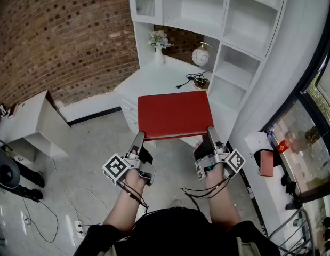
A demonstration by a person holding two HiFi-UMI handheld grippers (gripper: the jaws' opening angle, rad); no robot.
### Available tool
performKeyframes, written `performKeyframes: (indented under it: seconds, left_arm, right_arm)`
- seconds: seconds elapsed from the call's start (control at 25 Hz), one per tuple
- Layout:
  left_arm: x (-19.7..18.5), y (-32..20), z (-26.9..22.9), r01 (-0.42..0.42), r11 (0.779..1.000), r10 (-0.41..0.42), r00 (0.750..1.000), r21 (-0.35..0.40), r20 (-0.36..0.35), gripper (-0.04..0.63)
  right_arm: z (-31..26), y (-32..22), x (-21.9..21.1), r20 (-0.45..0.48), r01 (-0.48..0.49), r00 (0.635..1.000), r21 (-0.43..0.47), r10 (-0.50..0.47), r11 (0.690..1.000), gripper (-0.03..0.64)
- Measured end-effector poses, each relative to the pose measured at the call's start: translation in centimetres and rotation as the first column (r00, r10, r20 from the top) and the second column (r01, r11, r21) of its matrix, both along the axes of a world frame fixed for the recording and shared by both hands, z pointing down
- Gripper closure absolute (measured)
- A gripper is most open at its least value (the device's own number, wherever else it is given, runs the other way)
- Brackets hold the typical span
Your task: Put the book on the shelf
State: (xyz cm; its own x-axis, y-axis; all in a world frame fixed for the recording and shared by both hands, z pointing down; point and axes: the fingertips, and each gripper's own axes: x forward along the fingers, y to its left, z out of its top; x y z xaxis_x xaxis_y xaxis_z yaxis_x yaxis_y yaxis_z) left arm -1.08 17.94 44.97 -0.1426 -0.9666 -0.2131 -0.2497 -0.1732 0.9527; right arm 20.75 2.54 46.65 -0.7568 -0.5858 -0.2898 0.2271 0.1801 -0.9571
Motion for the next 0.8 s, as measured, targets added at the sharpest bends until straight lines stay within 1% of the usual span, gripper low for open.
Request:
performKeyframes:
  seconds: [0.2,0.4,0.64,0.8]
  left_arm:
    - [0.0,-0.6,1.1,0.004,1.0,-0.003,1.0,-0.026,0.007,0.37]
    - [0.7,-2.1,0.3,-0.008,1.0,0.008,1.0,0.003,-0.001,0.37]
    - [0.4,-3.9,0.3,0.003,1.0,-0.003,1.0,-0.013,0.01,0.37]
    - [0.4,-4.6,0.0,0.022,1.0,-0.022,1.0,0.007,0.014,0.37]
  right_arm:
    - [0.0,-0.6,0.4,0.001,-0.001,1.0,0.009,0.001,1.0,0.382]
    - [0.1,-1.9,0.9,0.003,0.0,1.0,0.008,0.0,1.0,0.379]
    - [-0.2,-3.9,0.4,0.005,0.016,1.0,0.012,-0.016,1.0,0.379]
    - [-0.2,-5.0,0.2,0.006,0.037,0.999,0.018,-0.037,0.999,0.379]
